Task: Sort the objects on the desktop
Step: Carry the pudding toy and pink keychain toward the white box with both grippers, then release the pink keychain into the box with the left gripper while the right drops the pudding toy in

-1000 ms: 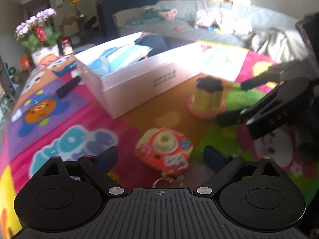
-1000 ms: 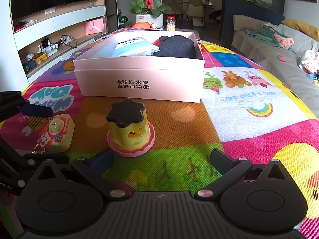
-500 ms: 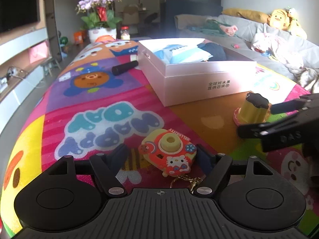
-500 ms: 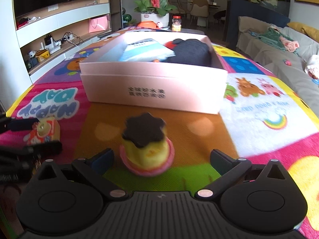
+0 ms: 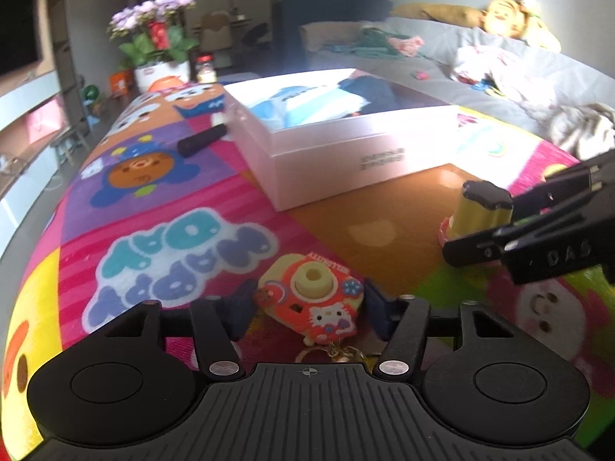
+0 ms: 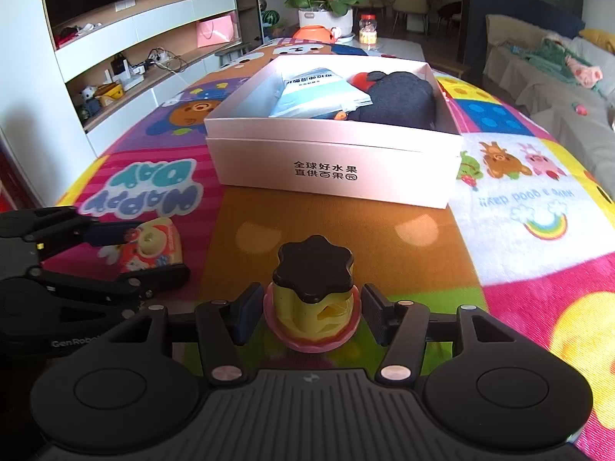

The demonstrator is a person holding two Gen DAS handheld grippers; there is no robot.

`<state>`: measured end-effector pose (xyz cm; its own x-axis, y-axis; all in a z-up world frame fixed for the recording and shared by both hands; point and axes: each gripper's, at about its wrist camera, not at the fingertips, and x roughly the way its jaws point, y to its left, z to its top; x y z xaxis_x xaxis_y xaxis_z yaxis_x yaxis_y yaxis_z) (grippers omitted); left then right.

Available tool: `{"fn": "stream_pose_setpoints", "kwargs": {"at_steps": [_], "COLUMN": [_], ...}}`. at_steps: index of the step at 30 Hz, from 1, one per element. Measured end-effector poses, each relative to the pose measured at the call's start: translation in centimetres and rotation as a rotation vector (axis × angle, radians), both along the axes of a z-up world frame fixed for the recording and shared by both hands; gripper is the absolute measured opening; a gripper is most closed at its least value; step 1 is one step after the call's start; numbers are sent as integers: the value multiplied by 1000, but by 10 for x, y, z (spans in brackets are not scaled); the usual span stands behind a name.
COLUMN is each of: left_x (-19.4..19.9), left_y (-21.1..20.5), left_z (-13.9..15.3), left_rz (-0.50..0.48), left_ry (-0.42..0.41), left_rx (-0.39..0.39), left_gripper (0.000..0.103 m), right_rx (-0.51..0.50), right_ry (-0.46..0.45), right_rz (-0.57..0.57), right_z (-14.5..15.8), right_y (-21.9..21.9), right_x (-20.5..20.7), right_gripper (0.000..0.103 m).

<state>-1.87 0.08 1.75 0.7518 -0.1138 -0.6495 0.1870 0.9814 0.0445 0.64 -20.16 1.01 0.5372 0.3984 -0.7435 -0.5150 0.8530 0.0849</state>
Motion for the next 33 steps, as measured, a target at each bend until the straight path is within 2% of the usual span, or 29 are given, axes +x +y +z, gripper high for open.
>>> {"fn": "stream_pose_setpoints", "kwargs": {"at_steps": [3, 5, 9, 11, 14, 17, 21, 23, 28, 29, 30, 31, 33], "left_x": [-8, -10, -1, 14, 42, 76, 102, 97, 76, 72, 68, 65, 54], "left_y": [0, 4, 6, 3, -3, -7, 2, 12, 34, 37, 39, 41, 41], "left_z": [22, 54, 117, 137, 152, 147, 117, 99, 58, 53, 49, 46, 43], "left_rz": [-40, -52, -61, -63, -61, -48, -17, -7, 15, 7, 0, -5, -5], "left_ry": [-22, -100, -274, -329, -360, -335, -255, -216, -135, -121, -110, -106, -113], "left_rx": [-36, -69, -62, -49, -55, -91, -113, -125, -72, -69, -65, -58, -34], "left_gripper": [63, 63, 63, 63, 63, 64, 83, 88, 94, 94, 95, 95, 97], "right_rx": [33, 91, 140, 131, 129, 140, 156, 157, 164, 158, 153, 153, 146], "right_ry": [-41, -107, -258, -325, -354, -352, -327, -308, -190, -163, -132, -106, -74], "right_rz": [4, 7, 0, -19, -47, -71, -95, -97, -100, -100, -104, -116, -121], "right_z": [30, 61, 117, 132, 143, 149, 150, 148, 129, 123, 117, 111, 100], "right_y": [-17, -29, -44, -45, -44, -41, -35, -31, -13, -9, -5, -3, 3], "right_x": [-10, -16, -24, -22, -7, 16, 48, 62, 104, 112, 119, 123, 129], "right_gripper": [56, 56, 56, 56, 56, 56, 56, 56, 56, 58, 69, 73, 74]}}
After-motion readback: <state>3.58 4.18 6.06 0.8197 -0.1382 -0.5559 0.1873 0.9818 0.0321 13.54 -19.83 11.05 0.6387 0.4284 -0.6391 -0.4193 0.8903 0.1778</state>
